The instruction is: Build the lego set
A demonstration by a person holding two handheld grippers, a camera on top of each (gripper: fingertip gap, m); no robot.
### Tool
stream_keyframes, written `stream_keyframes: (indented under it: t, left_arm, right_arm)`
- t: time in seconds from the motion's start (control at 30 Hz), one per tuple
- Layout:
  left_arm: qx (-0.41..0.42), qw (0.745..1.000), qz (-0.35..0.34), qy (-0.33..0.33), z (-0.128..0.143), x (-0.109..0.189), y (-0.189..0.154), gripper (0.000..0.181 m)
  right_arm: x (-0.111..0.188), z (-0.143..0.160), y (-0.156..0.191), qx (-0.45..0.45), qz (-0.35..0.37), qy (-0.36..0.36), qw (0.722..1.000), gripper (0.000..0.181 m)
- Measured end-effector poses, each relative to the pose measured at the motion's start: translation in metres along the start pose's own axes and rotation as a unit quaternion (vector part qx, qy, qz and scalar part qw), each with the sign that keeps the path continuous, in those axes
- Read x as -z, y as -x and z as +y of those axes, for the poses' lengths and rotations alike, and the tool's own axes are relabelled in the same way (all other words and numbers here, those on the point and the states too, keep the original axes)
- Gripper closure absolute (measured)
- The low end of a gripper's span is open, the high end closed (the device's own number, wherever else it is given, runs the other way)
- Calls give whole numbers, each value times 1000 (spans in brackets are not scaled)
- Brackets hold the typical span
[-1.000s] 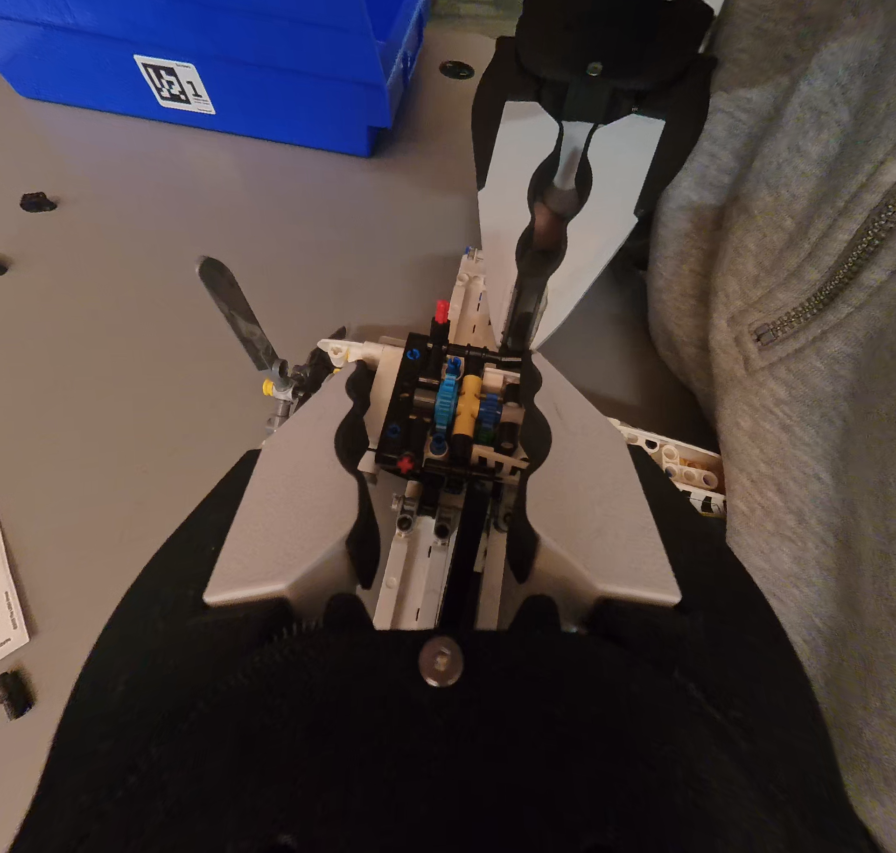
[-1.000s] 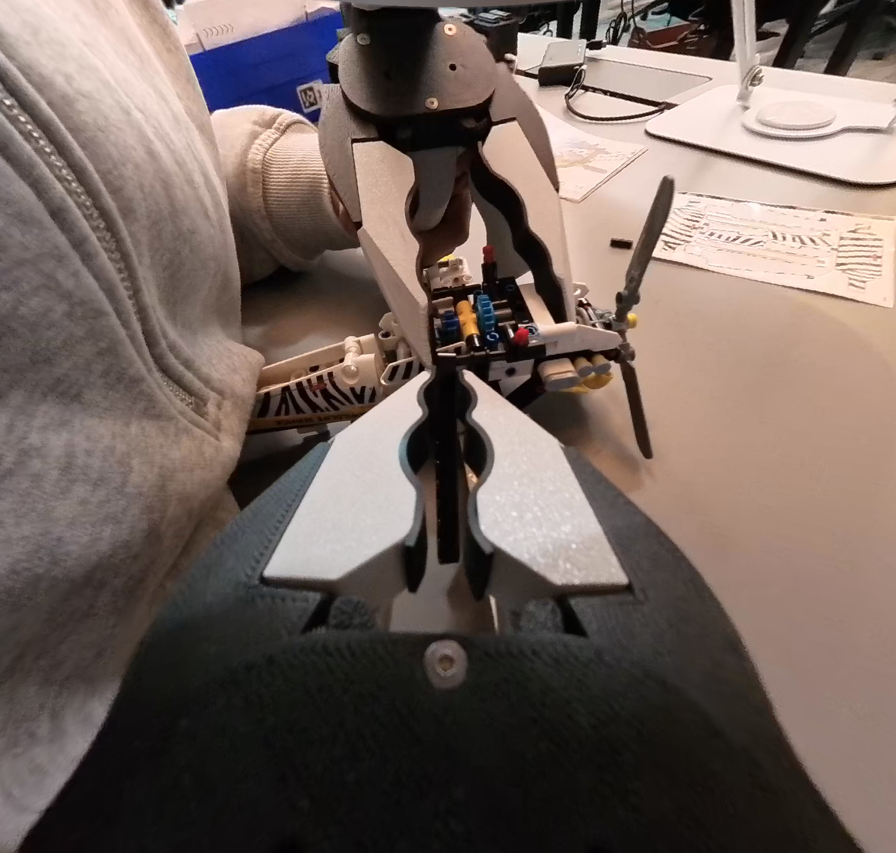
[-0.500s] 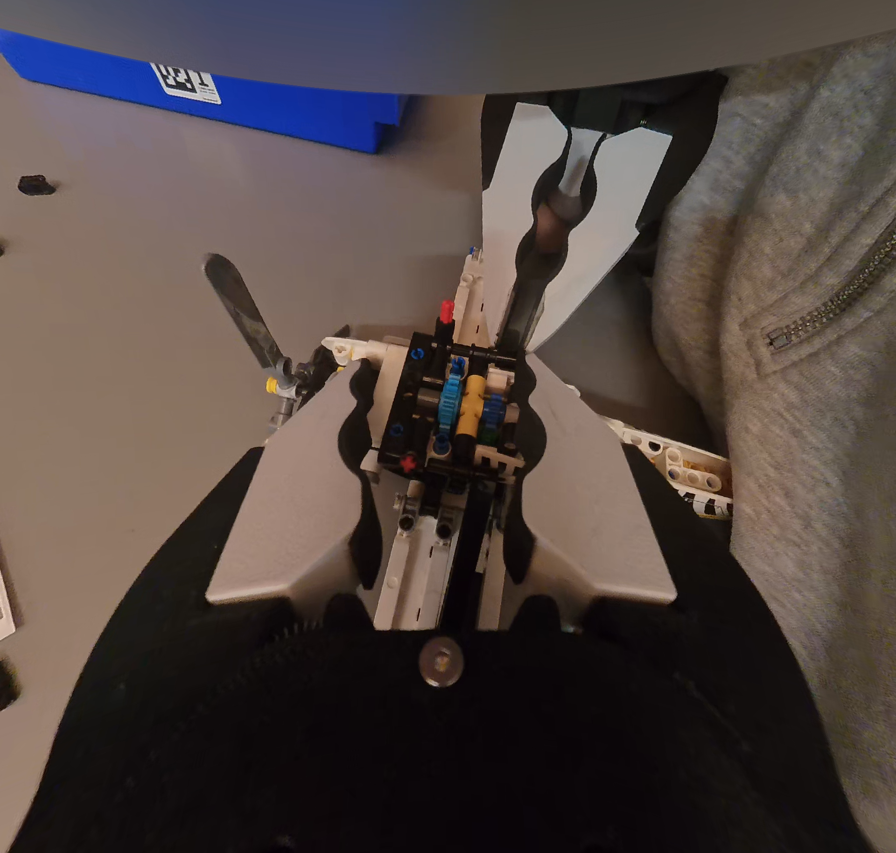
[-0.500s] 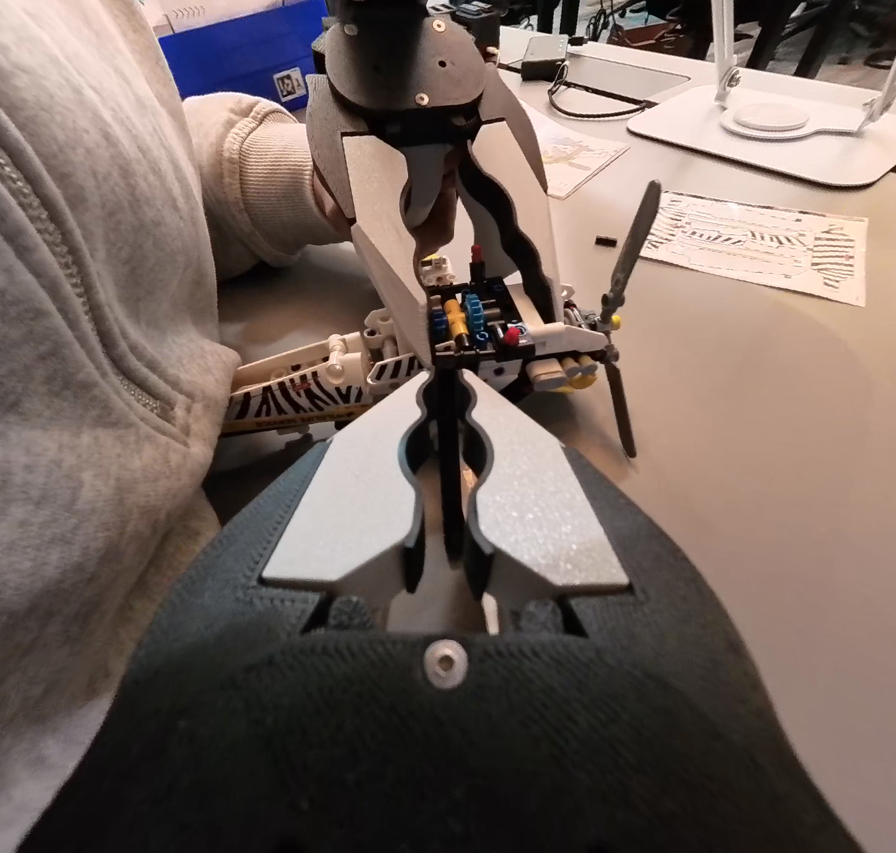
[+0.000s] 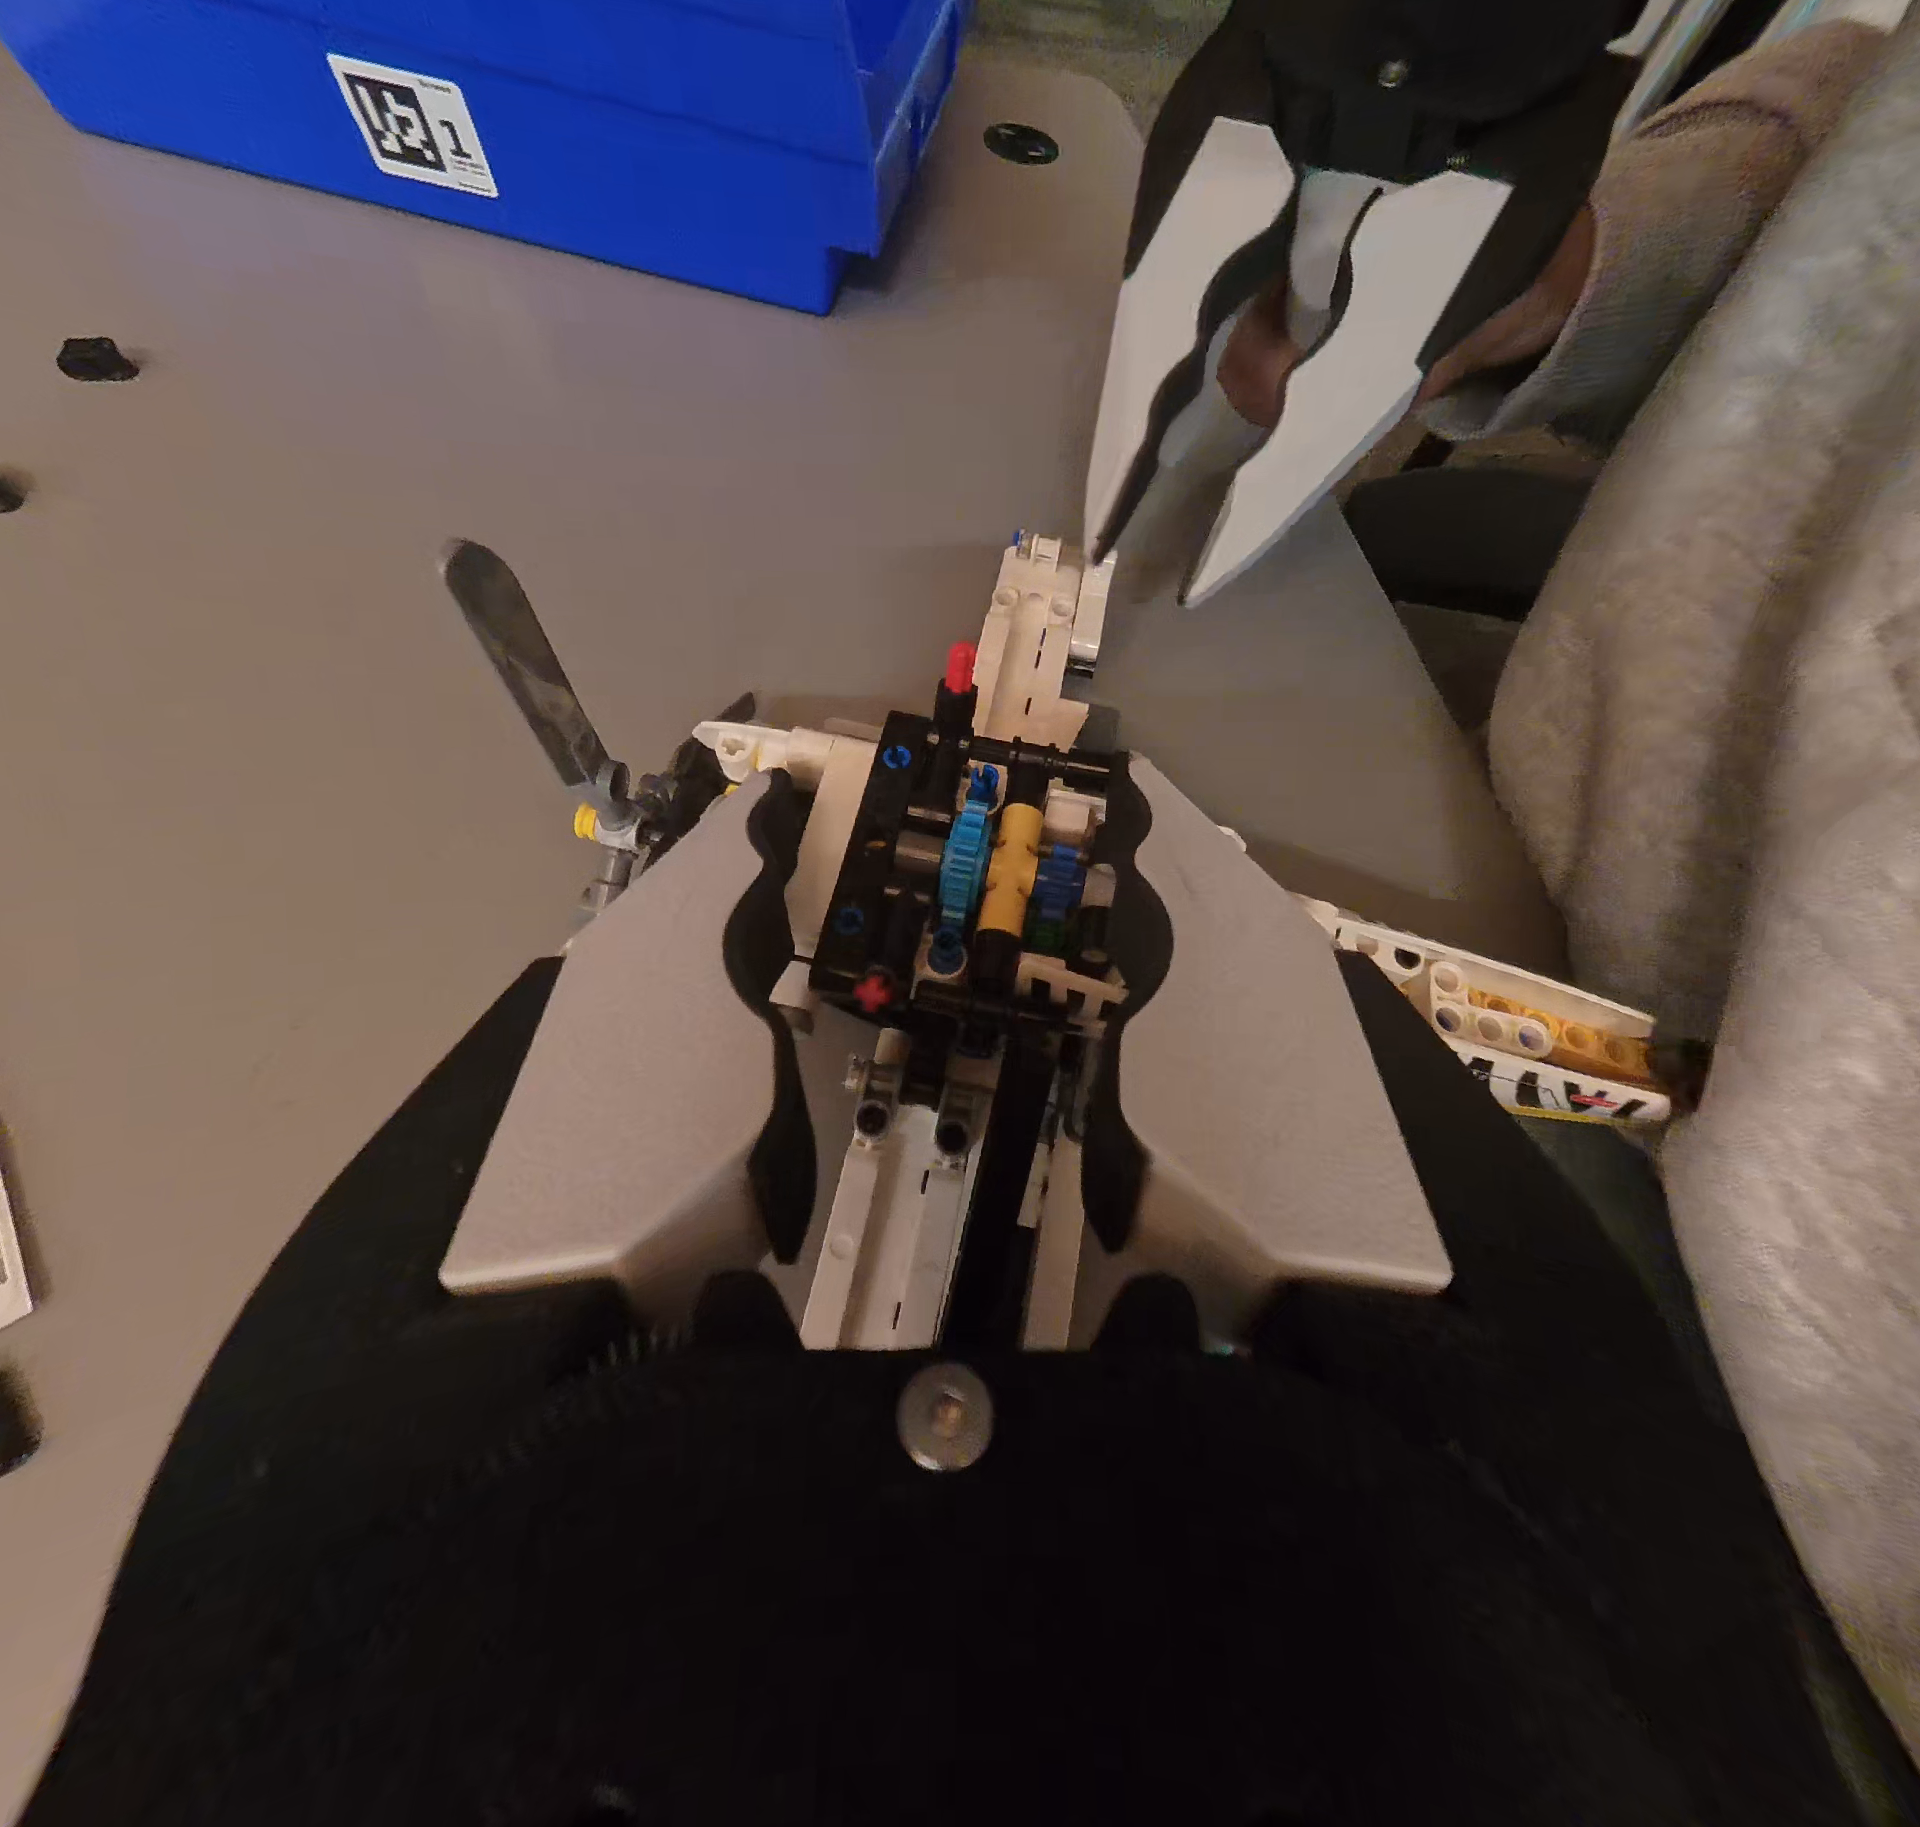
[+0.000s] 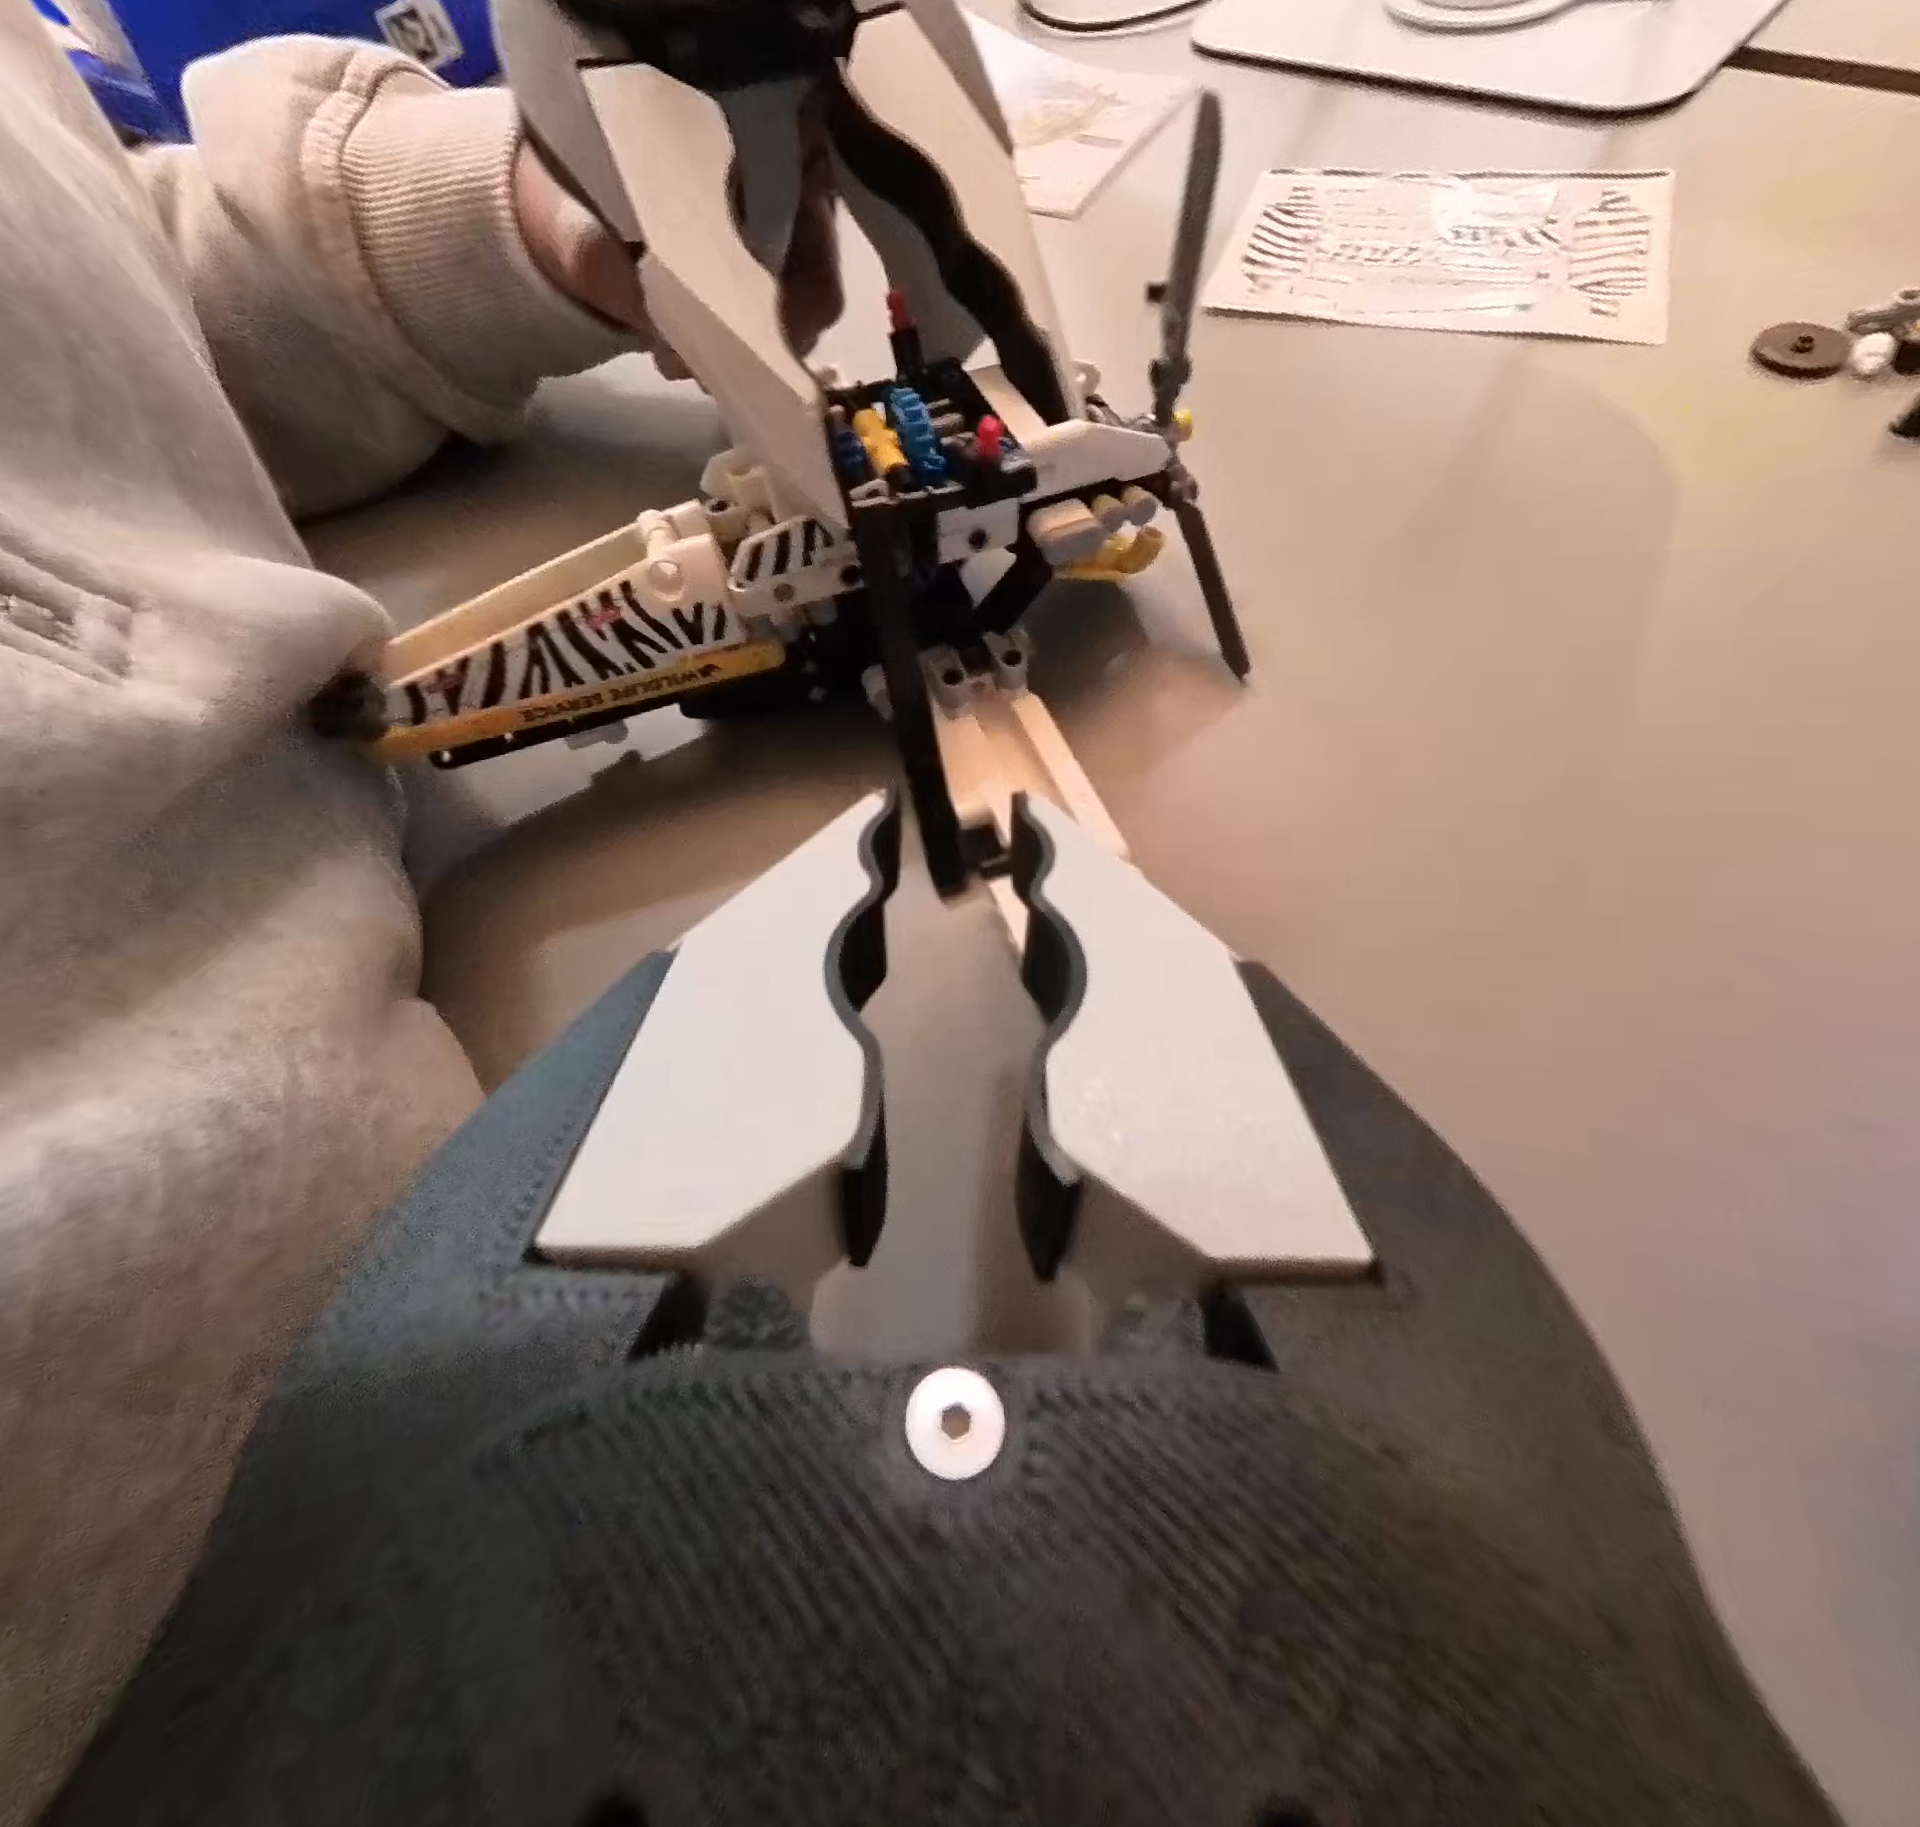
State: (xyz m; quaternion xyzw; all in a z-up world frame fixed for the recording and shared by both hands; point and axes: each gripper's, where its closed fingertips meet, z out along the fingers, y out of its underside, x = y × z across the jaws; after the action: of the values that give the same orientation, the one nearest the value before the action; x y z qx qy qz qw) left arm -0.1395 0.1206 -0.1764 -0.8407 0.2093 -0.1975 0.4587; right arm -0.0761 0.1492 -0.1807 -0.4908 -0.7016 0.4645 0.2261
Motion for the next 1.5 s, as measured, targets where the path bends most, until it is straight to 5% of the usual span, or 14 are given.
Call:
stream_keyframes:
  t: [0.3,0.37,0.7,1.07,1.27,1.5]
  left_arm:
    - [1,1000,4,-1,0,-1,0,119]
    - [-1,1000,4,-2,0,-1,-1,119]
    - [5,1000,6,-5,0,-1,-3,119]
    - [5,996,-78,33,-1,22,3,116]
    - [3,992,-129,-4,-30,44,-15,116]
    - [-92,975,-125,156,-18,-13,-47,121]
  right_arm:
    - [-34,13,16,76,-35,72,994,158]
    - [-32,15,10,91,-16,99,991,174]
    - [-21,12,8,128,35,86,987,175]
    - [-7,22,-11,69,41,57,995,115]
    - [-21,28,-3,71,-5,95,993,124]
    - [-24,31,-4,87,-3,106,991,133]
